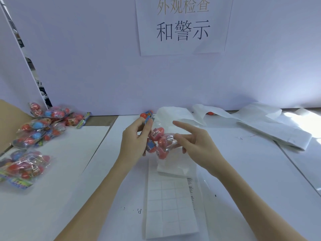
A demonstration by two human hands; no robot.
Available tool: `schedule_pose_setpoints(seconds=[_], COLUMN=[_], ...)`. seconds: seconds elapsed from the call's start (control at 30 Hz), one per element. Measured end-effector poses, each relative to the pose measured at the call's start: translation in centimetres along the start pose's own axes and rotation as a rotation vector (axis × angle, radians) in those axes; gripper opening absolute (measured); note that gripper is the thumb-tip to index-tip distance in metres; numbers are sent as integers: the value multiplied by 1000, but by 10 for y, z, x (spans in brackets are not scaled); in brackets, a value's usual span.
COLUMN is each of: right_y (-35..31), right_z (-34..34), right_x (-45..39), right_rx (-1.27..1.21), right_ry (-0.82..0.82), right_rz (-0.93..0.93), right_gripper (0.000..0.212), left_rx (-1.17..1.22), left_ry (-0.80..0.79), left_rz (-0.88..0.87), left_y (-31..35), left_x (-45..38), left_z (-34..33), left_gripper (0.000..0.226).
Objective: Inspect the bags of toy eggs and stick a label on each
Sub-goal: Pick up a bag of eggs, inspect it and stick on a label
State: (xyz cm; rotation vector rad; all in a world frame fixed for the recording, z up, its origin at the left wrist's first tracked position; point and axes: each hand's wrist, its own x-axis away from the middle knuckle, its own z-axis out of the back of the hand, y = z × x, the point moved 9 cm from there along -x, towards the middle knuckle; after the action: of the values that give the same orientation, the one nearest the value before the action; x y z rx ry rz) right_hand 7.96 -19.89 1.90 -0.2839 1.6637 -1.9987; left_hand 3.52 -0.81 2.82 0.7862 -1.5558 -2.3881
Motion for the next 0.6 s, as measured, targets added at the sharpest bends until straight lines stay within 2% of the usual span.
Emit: schedule_pose_setpoints(seconds=[0.1,0.2,0.3,0.43,0.53,0.6], right_y=[1,0,-2,5,7,7], right_z=[-6,-10,-14,-4,12,14], right_x=[2,4,6,0,-3,-3], right_rx=[107,46,77,201,105,51], right_ry=[-66,-105,-124,4,132,143], right_rz=[21,-14,-11,32,-5,-12], right_gripper=[36,24,33,42,28,26], left_rx=[-4,73,92,168,343,442], left_ry=[43,-80,-175,-99,-219,-285], left_rz=[17,-11,-56,97,197,226], left_y=[-3,1,9,-3,-13,-17], left_x=[-2,-1,7,4,-1,-2], left_z=[11,4,-13,-12,-14,-16], left_gripper=[28,32,35,55,39,31])
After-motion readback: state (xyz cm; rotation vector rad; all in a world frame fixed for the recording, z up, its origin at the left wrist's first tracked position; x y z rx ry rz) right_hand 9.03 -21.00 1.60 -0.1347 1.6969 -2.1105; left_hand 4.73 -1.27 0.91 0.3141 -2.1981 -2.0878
